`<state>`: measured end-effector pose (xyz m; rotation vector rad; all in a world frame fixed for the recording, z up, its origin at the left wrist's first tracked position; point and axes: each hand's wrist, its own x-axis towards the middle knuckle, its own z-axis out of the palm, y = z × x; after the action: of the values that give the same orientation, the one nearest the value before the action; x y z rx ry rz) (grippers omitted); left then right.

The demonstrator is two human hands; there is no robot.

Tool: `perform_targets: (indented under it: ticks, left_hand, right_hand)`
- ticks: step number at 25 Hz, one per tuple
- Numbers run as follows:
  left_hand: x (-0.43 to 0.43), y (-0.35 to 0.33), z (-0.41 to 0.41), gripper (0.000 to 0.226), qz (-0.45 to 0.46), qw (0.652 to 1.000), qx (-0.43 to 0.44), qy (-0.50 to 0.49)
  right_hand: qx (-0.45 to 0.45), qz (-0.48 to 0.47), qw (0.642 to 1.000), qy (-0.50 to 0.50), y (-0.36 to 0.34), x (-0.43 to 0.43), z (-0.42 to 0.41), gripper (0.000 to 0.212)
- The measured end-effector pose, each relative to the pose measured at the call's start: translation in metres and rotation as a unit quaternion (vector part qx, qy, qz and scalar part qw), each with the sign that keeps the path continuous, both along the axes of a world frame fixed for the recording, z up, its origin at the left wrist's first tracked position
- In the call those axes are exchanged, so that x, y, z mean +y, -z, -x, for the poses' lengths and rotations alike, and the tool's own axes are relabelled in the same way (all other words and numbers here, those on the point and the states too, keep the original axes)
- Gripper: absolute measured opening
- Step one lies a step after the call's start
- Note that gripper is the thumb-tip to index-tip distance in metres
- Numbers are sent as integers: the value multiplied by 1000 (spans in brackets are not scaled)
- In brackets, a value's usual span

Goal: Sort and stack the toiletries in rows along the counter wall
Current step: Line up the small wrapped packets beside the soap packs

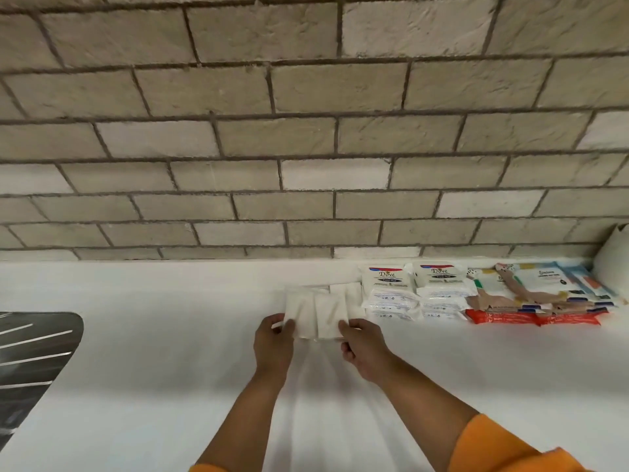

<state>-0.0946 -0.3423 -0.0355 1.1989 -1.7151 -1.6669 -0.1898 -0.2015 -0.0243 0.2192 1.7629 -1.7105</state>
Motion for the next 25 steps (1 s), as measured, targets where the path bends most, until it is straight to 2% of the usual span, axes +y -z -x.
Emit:
perform_targets:
  ticks: [5,8,12,15,18,20,25]
  left_hand:
    - [-11,11,49,20,-7,997,-73,7]
    - [-12,13,57,27,21,992,-121,31]
    - [-11,15,62,58,98,968,-229,42]
    - [-10,9,71,72,81,960,-260,66]
    - [-11,3,82,78,80,940,-321,85]
    - [-14,1,89,78,56,934,-341,89]
    - [-23,-2,100,52,-14,946,-299,122]
  right_hand:
    - [-72,54,991,96,-1,-6,33,17]
    - [-82,43,988,124,8,-2,35,22]
    - [-40,-15,982,186,20,2,32,12]
    - [-2,-79,984,160,24,2,27,22]
    - [-10,-76,984,159,23,-2,24,25]
    - [-18,-73,984,163,20,-6,26,25]
    - [-44,-56,976,206,18,-11,35,22]
